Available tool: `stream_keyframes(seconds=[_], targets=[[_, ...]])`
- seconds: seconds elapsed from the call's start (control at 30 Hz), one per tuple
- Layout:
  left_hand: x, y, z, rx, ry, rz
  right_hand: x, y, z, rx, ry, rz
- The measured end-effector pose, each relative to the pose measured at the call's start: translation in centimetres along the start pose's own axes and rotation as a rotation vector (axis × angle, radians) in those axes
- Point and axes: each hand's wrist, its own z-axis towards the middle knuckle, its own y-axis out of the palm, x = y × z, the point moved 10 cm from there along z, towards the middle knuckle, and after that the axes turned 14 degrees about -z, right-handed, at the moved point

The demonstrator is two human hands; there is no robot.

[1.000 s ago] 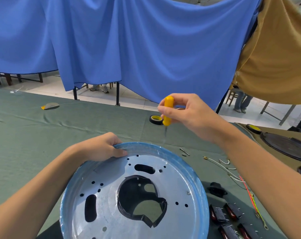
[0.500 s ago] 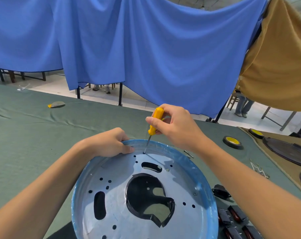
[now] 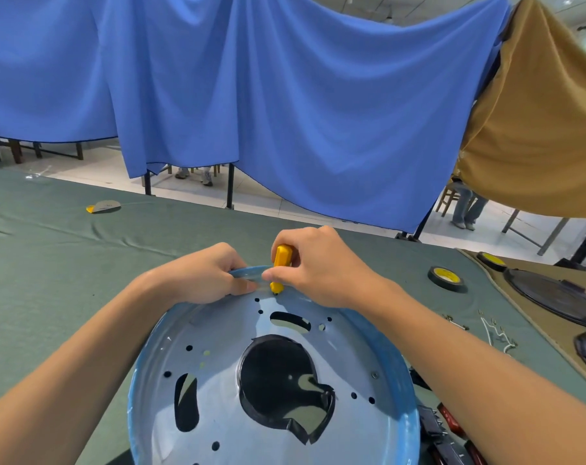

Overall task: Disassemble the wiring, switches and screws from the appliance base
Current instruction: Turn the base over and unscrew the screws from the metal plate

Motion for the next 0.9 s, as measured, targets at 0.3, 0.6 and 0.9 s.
stream_keyframes(seconds=[0.3, 0.6, 0.9], targets=[[-0.6, -0.4, -0.3, 0.005, -0.037, -0.015, 0.6, -8.0, -0.2, 0.388, 0.079, 0.196], [1.2, -3.2, -1.7, 0.06, 0.053, -0.013, 5.9, -13.0, -3.5, 0.83, 0.301, 0.311], [-2.5, -4.8, -3.5, -0.028, -0.055, -0.128, 8.4, -3.5, -0.9, -0.026, 0.333, 0.348]])
